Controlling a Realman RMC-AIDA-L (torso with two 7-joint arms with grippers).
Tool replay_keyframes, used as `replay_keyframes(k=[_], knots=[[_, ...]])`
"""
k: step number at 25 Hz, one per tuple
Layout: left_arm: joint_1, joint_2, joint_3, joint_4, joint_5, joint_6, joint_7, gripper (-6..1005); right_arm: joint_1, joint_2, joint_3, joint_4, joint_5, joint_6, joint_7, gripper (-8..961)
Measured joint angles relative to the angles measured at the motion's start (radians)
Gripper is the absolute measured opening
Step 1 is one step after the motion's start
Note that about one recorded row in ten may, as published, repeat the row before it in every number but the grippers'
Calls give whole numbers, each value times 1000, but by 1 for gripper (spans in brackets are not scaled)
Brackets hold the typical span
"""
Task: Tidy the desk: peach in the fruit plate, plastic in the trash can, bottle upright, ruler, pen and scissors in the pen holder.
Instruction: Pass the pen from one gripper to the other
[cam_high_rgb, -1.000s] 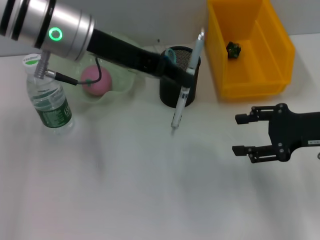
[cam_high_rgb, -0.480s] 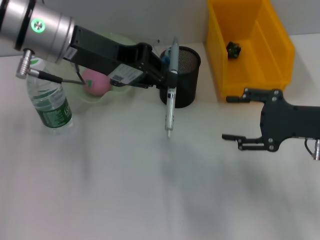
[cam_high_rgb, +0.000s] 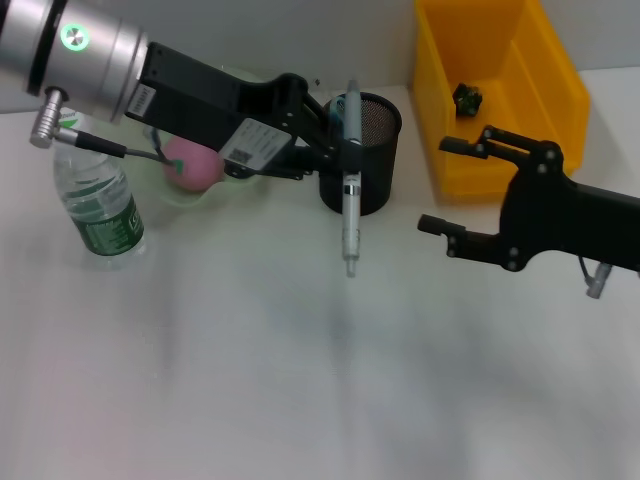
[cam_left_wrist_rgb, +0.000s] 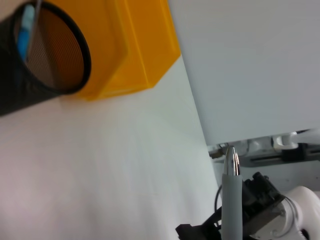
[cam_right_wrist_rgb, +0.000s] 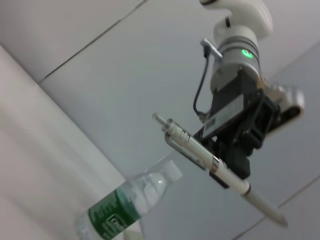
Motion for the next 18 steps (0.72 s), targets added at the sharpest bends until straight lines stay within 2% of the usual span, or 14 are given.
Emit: replay_keyframes(k=[3, 11, 18], knots=[[-9, 0, -11, -29, 0, 1, 0, 180, 38, -16, 0, 95, 16, -36, -161, 730], [-9, 12, -43, -68, 0, 3, -2, 187, 72, -36, -12, 194, 16, -99, -372, 723], [0, 15, -49, -81, 0, -2, -3, 193, 112, -54, -35, 322, 17, -112, -644, 717]])
